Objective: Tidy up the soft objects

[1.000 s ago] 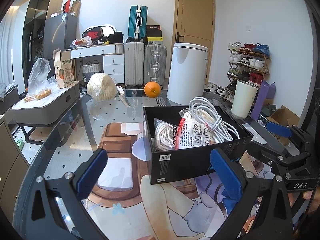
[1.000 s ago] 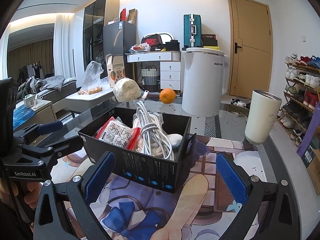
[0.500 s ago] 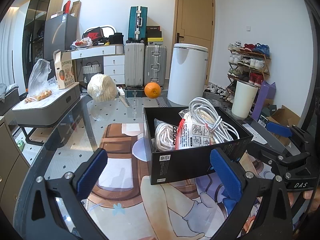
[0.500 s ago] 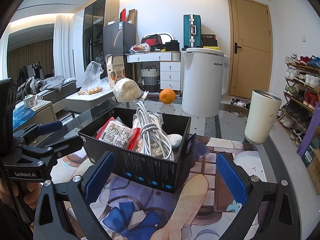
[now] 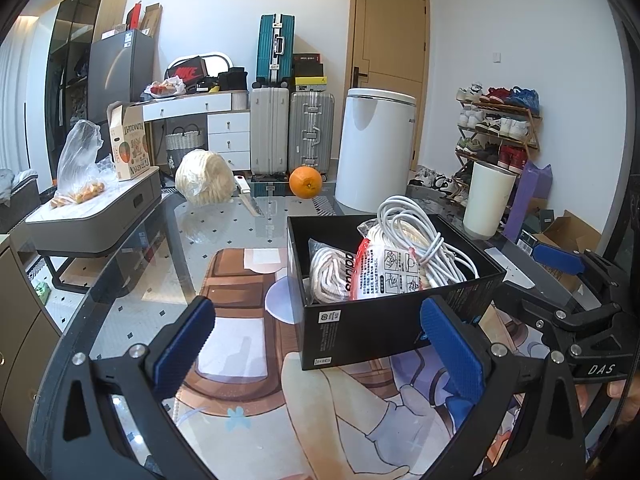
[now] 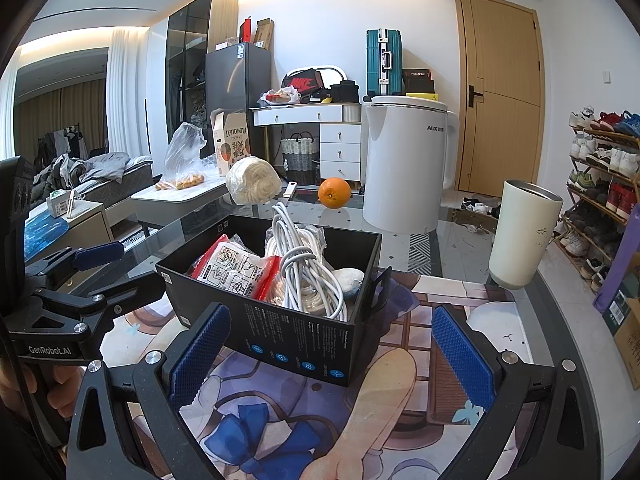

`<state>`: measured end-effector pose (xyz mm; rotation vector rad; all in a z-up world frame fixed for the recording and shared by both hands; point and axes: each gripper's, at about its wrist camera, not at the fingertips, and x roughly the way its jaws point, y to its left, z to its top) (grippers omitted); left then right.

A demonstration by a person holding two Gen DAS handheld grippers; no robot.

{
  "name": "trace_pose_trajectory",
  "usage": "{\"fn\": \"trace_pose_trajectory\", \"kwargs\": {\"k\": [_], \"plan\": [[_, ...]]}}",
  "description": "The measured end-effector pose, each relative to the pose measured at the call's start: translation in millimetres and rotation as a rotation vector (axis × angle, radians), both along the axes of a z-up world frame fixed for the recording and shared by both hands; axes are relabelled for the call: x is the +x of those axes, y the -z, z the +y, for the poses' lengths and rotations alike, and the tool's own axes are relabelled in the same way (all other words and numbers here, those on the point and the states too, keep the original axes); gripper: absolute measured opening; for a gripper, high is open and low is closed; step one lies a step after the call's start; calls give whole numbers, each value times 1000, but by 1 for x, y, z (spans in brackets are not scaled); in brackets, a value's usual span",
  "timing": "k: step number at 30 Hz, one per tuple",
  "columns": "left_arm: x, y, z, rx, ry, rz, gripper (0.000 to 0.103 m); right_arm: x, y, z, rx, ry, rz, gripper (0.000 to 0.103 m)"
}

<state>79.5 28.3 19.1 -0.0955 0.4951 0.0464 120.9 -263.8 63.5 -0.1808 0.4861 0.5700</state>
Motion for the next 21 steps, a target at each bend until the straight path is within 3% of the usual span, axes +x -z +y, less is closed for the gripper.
{"fn": "trace_pose_trajectory", "kwargs": {"k": [21], "plan": [[1,-2,3,5,2,-1,103,0,1,0,1,0,0,102]]}}
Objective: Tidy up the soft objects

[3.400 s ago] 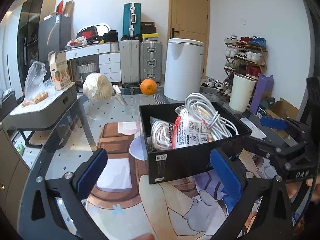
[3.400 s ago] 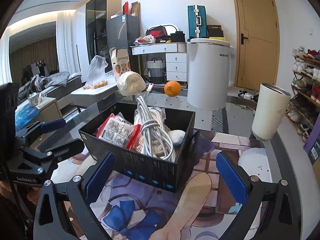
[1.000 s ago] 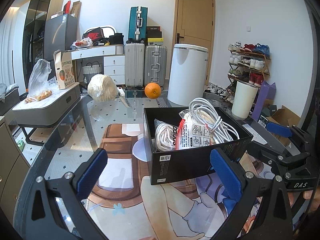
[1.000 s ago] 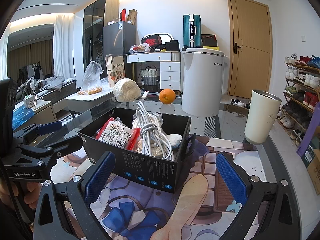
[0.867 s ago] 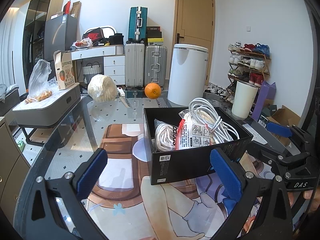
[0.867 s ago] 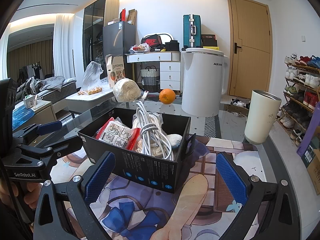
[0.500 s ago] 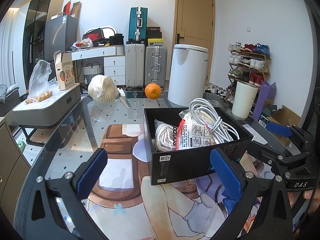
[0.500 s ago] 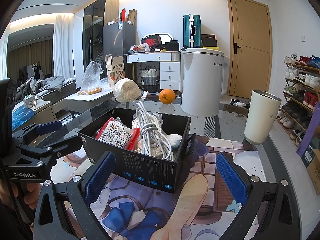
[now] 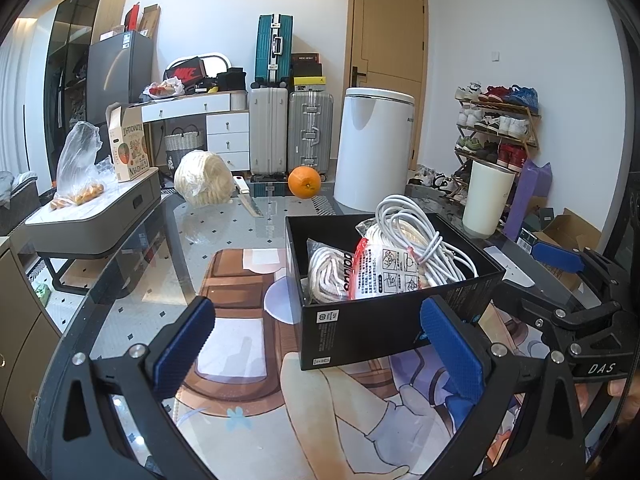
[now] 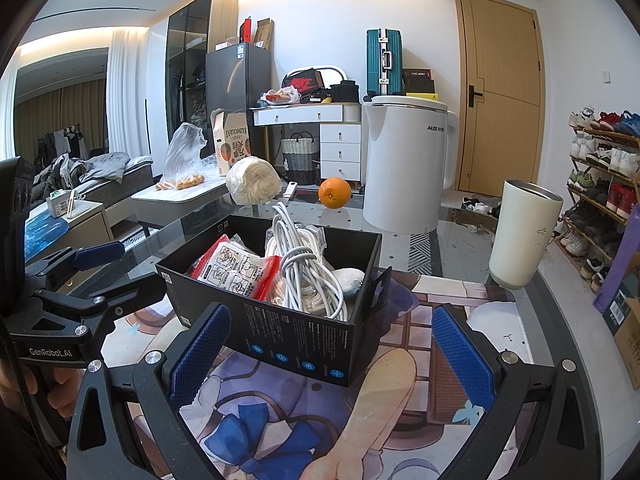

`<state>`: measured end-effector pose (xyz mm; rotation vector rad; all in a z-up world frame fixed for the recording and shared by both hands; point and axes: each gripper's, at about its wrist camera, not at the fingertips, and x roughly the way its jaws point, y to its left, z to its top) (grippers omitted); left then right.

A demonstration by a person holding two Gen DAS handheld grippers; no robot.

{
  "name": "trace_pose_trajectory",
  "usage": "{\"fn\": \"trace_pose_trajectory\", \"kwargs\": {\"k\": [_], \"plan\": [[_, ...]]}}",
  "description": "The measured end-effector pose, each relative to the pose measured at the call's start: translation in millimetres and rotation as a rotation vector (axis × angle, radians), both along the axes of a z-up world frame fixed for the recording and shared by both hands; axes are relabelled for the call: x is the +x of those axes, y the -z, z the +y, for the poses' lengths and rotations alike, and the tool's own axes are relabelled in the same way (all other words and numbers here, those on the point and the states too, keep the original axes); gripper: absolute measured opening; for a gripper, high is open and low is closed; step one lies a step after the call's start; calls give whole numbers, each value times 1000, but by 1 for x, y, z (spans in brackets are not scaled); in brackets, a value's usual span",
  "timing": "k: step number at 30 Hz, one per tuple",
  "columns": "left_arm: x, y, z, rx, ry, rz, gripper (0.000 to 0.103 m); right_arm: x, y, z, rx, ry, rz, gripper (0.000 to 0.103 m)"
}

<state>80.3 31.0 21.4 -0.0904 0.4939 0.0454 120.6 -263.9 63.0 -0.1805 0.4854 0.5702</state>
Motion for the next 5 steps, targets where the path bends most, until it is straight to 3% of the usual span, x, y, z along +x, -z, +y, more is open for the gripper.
{"fn": "trace_pose_trajectory", "kwargs": {"k": [5], "plan": [[-1,-2,-2,5,0,-6,103,0,0,0,0,0,0,102]]}}
